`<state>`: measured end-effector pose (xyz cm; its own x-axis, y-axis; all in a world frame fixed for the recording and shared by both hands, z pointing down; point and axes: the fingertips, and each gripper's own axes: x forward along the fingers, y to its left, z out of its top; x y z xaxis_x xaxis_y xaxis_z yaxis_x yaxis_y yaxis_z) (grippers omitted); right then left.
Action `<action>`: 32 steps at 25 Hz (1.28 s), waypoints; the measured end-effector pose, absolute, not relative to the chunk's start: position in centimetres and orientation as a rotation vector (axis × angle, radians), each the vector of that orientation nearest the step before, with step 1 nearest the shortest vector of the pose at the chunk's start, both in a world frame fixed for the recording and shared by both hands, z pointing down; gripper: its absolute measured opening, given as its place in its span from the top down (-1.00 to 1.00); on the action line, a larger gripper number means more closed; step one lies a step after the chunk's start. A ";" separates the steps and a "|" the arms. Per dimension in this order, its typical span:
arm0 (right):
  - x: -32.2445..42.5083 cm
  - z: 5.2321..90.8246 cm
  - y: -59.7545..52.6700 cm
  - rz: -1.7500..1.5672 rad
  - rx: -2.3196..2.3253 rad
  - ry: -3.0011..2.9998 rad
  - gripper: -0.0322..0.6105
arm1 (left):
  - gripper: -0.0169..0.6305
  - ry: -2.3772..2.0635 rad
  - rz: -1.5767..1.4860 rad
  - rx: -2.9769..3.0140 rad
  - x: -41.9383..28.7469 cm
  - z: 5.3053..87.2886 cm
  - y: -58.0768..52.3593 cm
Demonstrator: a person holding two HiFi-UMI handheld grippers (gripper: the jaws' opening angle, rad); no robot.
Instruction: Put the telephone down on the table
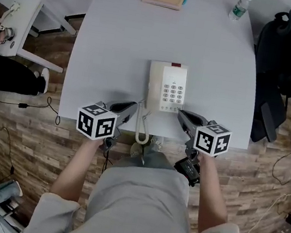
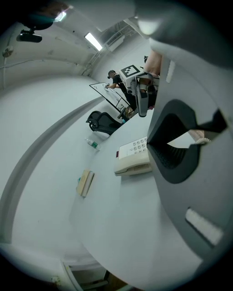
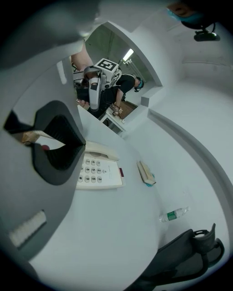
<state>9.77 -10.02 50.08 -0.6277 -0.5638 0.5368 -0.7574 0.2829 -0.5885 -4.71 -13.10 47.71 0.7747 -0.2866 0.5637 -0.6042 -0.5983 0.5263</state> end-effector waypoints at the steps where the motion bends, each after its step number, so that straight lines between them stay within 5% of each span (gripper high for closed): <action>1: 9.5 49.8 -9.7 1.252 1.223 -2.329 0.88 | 0.90 -0.672 0.551 2.233 -4.9 47.4 -12.8; 32: 5.6 44.9 -4.7 1.135 1.214 -2.390 0.88 | 0.89 -0.724 0.599 2.337 -4.6 44.6 -5.9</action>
